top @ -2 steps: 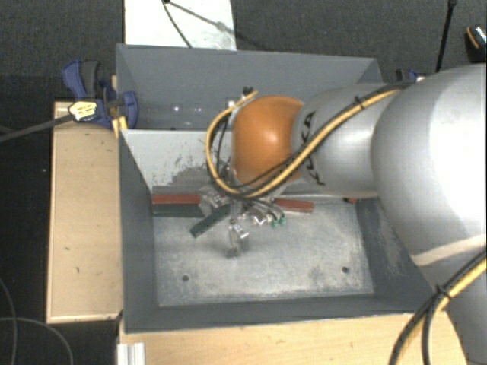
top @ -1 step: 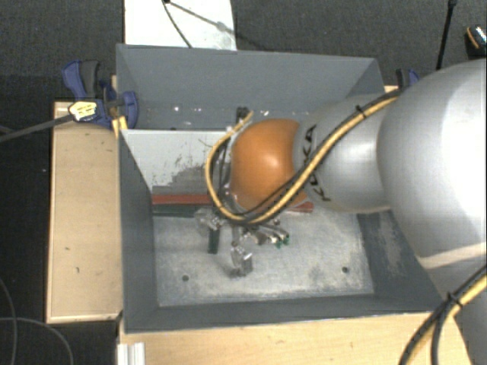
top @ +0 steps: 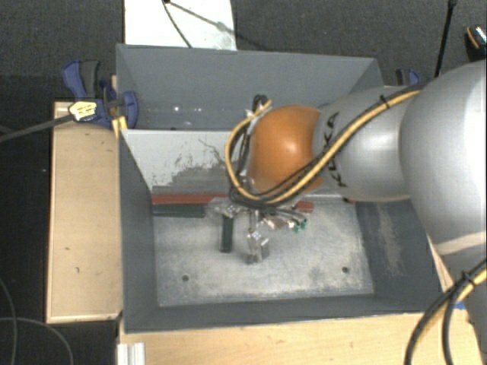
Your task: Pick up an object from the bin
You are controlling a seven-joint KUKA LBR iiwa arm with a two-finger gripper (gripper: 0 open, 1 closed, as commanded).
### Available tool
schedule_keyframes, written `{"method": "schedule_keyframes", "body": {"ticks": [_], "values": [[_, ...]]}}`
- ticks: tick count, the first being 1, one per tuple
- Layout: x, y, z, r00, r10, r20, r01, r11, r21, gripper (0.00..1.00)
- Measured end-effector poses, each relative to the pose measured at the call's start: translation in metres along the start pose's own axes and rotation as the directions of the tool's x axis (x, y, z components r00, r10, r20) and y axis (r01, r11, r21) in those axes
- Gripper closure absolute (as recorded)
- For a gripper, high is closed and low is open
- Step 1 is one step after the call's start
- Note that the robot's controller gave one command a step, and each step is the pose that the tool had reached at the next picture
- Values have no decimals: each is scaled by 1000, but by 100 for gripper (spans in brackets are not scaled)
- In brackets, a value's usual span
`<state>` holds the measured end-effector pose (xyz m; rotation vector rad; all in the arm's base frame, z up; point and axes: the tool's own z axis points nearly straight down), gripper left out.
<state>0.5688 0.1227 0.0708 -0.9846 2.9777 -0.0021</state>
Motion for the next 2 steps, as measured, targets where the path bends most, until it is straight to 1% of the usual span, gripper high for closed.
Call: {"method": "schedule_keyframes", "body": {"ticks": [1,2], "values": [[-1,3,0,1000,-2,0,2,1000,-2,100],[6,-8,-149,999,-52,5,52,999,2,100]]}}
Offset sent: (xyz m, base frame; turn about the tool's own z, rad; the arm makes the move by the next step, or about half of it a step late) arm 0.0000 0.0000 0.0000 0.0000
